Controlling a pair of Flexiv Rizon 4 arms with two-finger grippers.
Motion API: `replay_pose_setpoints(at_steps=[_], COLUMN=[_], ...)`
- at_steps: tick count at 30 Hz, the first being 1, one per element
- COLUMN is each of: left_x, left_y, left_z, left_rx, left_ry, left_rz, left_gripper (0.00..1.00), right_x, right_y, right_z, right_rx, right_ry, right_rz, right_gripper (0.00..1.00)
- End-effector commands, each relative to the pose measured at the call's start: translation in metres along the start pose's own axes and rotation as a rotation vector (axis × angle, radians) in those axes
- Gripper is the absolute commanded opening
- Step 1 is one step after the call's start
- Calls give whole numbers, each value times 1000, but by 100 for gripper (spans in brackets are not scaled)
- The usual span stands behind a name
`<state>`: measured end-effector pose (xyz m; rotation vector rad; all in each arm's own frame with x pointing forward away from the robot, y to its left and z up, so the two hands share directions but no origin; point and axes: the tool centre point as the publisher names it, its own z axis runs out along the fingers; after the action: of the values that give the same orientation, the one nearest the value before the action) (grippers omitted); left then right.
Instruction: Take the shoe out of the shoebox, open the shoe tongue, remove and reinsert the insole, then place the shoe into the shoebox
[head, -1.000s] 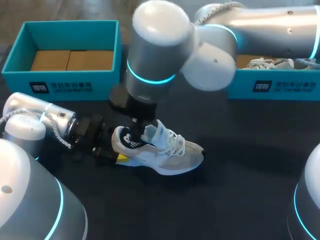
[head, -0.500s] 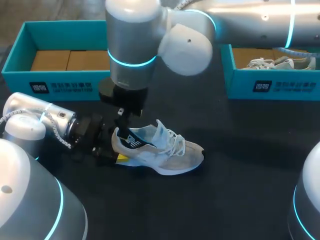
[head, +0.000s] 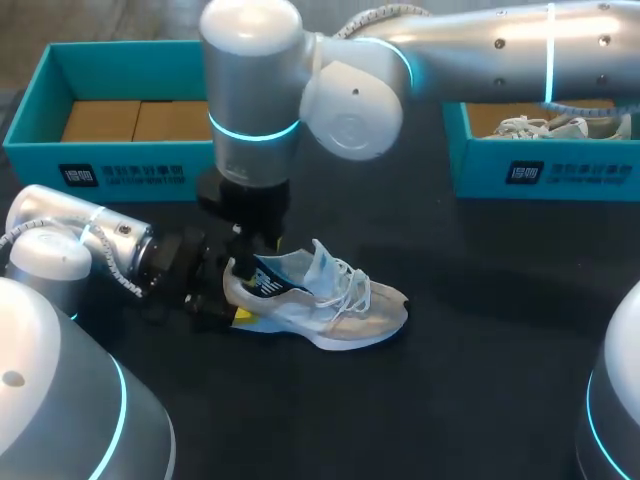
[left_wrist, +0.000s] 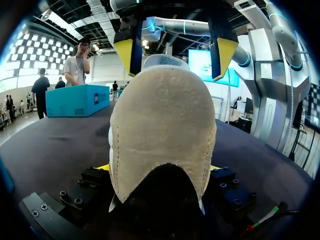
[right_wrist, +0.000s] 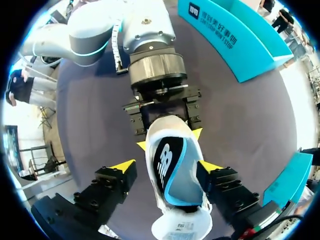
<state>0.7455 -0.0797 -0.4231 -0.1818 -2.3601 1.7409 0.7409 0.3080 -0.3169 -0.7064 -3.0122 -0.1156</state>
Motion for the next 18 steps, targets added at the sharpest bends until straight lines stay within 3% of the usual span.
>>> replay_pose_setpoints(at_steps=[1,12,14,15,18], left_x=[-1,-1,-1,-1,-1], left_y=[2,2,2,2,2], left_z=[1,1,1,1,1], left_rx=[-1,-1,-1,-1,-1], left_ry=[-1,-1,-1,-1,-1], left_rz=[0,0,0,0,0], left_gripper=[0,0,0,0,0], right_x=[2,5,5,5,5], right_y=[-5,-4,-4,-4,-4], right_z=[0,-7,-5,-4,-1], right_rx=[-14,-18,-13,-10,-9], right_ry=[-5,-33,-30,-25,-16], right_rz=[6,12,10,11,11], right_gripper=[63,38,11,4,0])
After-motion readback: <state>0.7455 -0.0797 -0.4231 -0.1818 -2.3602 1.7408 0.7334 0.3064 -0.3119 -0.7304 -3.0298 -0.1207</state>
